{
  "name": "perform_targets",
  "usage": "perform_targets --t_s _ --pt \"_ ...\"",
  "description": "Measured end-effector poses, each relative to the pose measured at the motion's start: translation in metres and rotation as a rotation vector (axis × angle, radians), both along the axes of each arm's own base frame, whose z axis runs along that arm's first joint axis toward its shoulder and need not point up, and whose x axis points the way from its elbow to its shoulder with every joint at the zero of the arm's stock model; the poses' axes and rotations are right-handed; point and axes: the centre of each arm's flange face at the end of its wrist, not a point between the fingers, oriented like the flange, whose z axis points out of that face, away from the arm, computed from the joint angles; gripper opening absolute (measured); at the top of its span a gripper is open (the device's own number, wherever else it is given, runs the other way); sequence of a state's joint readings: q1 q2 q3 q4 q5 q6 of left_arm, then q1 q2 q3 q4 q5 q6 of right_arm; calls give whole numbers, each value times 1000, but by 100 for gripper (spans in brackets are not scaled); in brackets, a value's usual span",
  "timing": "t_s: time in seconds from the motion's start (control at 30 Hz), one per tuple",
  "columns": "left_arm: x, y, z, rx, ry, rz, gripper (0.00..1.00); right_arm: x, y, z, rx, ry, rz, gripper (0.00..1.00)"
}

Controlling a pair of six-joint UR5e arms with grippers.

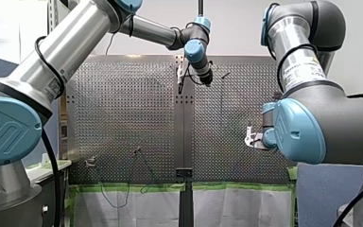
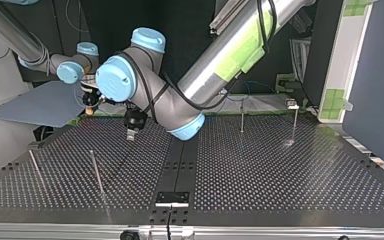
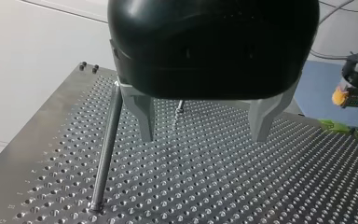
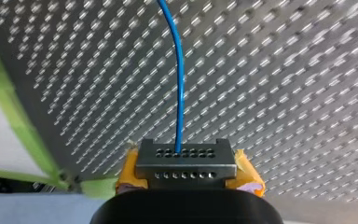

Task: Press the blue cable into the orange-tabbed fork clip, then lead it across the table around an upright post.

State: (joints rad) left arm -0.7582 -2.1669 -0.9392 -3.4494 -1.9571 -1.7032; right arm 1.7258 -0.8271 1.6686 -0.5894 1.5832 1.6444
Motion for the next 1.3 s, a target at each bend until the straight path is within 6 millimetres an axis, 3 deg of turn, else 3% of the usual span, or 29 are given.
perform_targets --t_s 0.3,0.67,1.3 --pt "-1 -1 0 -21 1 19 97 15 -6 55 -38 -5 30 0" --pt "0 0 1 -27 -6 38 97 20 -11 123 -102 -24 35 0" --pt "2 3 0 -25 -6 46 97 20 5 230 -227 -46 64 0"
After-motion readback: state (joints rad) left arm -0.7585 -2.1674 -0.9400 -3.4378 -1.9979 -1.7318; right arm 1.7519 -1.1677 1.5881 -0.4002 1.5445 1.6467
